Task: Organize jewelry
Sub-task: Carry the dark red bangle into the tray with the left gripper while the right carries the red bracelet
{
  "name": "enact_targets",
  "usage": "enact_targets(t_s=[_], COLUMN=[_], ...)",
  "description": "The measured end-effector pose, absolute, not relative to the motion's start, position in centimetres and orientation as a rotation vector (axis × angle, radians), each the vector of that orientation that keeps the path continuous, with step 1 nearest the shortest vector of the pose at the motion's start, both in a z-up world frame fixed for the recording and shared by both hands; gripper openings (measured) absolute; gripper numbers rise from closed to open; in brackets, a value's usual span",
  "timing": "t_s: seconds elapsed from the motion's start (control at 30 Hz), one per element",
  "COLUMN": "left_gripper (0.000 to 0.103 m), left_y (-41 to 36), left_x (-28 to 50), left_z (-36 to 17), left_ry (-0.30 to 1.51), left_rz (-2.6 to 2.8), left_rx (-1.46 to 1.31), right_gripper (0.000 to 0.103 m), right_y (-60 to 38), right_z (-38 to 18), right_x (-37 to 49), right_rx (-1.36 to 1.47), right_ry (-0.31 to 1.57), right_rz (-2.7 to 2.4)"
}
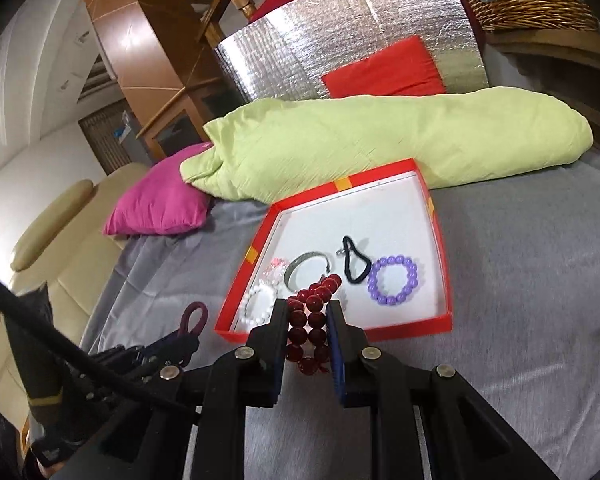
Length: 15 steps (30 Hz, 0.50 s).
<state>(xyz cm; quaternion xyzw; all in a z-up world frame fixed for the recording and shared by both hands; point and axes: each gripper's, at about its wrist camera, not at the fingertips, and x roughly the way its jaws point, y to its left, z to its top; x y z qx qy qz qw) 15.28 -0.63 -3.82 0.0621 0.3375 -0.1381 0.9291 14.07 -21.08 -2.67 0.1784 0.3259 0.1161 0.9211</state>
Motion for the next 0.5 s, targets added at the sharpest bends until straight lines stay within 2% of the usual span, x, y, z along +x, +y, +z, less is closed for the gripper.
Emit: enact_targets(t_s=[0.5], left_gripper=[0.008], left_y=[-2.8], left_x=[18.5], left_z=[-3.0], left_ry=[0.635], left_rz=[-0.264], left_rx=[0.139], right_gripper=[0.02], right_y=[-22.3], right_z=[-3.1], right_x=[18.3], right_rx=[0.402], right_ry=[0.645], right_rz=[0.162])
